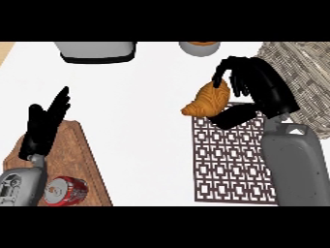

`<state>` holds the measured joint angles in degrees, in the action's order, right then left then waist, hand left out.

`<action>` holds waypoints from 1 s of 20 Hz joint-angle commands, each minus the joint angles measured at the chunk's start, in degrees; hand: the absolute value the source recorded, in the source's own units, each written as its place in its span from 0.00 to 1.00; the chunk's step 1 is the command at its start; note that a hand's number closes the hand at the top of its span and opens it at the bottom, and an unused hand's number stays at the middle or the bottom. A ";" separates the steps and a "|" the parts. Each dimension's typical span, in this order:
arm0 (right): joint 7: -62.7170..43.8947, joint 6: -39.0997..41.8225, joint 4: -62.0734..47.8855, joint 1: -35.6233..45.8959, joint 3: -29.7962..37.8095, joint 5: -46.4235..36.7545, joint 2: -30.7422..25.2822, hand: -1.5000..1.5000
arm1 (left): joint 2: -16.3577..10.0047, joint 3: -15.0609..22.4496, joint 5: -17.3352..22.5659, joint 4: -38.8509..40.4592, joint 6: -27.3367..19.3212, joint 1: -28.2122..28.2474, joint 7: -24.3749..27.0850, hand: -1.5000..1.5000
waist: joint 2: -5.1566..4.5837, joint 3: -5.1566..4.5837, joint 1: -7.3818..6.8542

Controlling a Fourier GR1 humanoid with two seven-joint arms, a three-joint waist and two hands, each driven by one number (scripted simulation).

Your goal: Pick the croissant from the placemat and place it in the basket

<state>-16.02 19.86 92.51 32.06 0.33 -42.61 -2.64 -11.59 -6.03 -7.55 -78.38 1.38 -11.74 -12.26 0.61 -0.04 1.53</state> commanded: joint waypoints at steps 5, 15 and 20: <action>-19.63 10.13 14.07 14.41 11.57 10.17 -2.72 1.00 | -0.32 1.01 -0.56 0.40 1.37 -0.55 0.33 0.50 | -0.31 0.00 -1.06; -26.48 11.20 -0.18 32.07 19.00 13.10 -15.93 1.00 | 1.67 1.67 -1.86 0.38 -0.64 -1.78 -0.27 0.50 | -0.68 -0.01 -1.68; -20.47 14.29 -7.44 30.45 13.37 3.96 -25.96 1.00 | 0.35 0.98 0.39 -2.44 1.97 -1.39 -2.75 0.50 | -0.88 -0.01 -2.35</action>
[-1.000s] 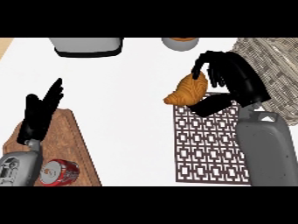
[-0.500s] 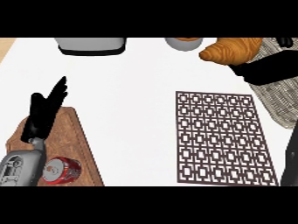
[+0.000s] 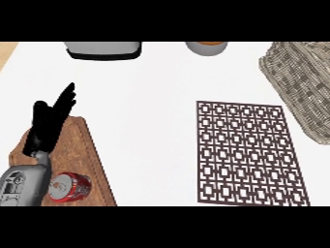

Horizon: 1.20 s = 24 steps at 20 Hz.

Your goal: Pick the croissant from the placemat and place it in the basket

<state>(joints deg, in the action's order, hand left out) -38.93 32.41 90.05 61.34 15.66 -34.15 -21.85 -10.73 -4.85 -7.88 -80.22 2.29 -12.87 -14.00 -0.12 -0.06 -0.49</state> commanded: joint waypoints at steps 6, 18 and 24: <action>13.91 0.24 -17.70 -1.71 -2.29 -8.78 -15.94 1.00 | 1.19 0.46 -1.43 2.30 -1.45 -0.48 3.00 0.50 | -0.34 0.04 -0.14; 40.60 -14.39 -43.09 -5.07 -0.57 -13.26 -24.86 1.00 | 1.55 1.68 -1.36 -1.95 -0.33 3.74 2.01 0.50 | -0.17 0.11 -0.94; 47.58 -18.65 -56.24 -1.27 -1.39 -15.95 -25.35 1.00 | 0.22 0.10 -0.54 -0.75 0.48 -0.40 0.22 0.50 | -0.39 0.09 -1.07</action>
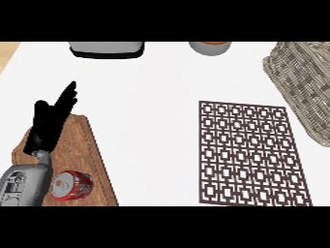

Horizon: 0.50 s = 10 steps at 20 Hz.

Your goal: Pick the croissant from the placemat and place it in the basket

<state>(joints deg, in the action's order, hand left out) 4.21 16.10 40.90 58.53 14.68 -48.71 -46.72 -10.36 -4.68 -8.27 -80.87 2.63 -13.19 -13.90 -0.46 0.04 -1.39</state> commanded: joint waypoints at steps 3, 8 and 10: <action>8.68 -7.10 -11.02 -0.71 -0.43 -2.63 -0.24 1.00 | -0.18 -1.06 0.67 1.41 0.21 -1.79 -0.54 0.50 | -0.18 0.01 -0.05; 7.02 -4.16 -18.04 3.46 0.58 -1.84 1.98 1.00 | 3.46 1.82 -2.77 3.24 -3.50 -2.42 1.08 0.50 | -0.29 0.00 -0.29; 6.59 -6.21 -21.94 1.75 4.85 0.95 0.70 1.00 | 0.02 0.48 -0.59 0.24 0.34 -1.82 -1.81 0.50 | -0.39 0.09 -0.90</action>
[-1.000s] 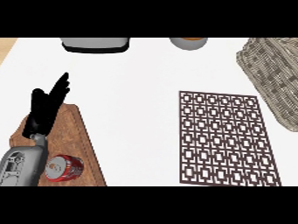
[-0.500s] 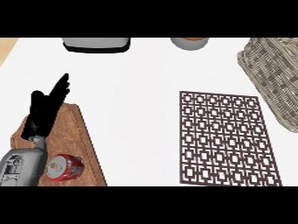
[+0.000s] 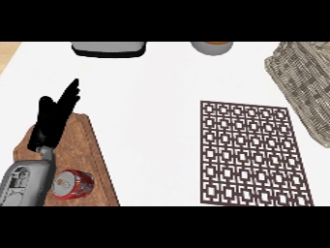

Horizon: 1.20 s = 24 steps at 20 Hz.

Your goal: Pick the croissant from the placemat and place it in the basket

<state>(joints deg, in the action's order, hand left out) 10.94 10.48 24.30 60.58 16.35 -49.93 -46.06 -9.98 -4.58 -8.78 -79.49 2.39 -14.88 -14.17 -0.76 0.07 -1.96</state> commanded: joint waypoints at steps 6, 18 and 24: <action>4.42 -4.46 -9.07 -0.99 6.08 4.69 1.64 0.00 | -0.69 -0.70 0.13 1.12 0.41 -2.11 -0.31 0.50 | -0.23 0.07 -0.25; 6.18 -14.76 -9.46 -1.08 18.47 15.45 -3.56 0.00 | 1.06 0.70 -0.05 -2.49 -0.07 2.38 0.26 0.50 | -0.01 0.09 -0.16; 3.03 -8.44 -13.21 -3.17 23.34 19.38 -14.41 0.00 | -1.34 -1.55 1.35 -0.56 1.65 0.86 1.42 0.50 | -0.34 0.16 0.09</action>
<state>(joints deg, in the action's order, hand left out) 14.72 0.42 12.71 58.89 36.49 -33.17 -55.32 -9.65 -4.66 -8.79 -80.51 2.40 -13.90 -13.85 -0.94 0.17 -1.88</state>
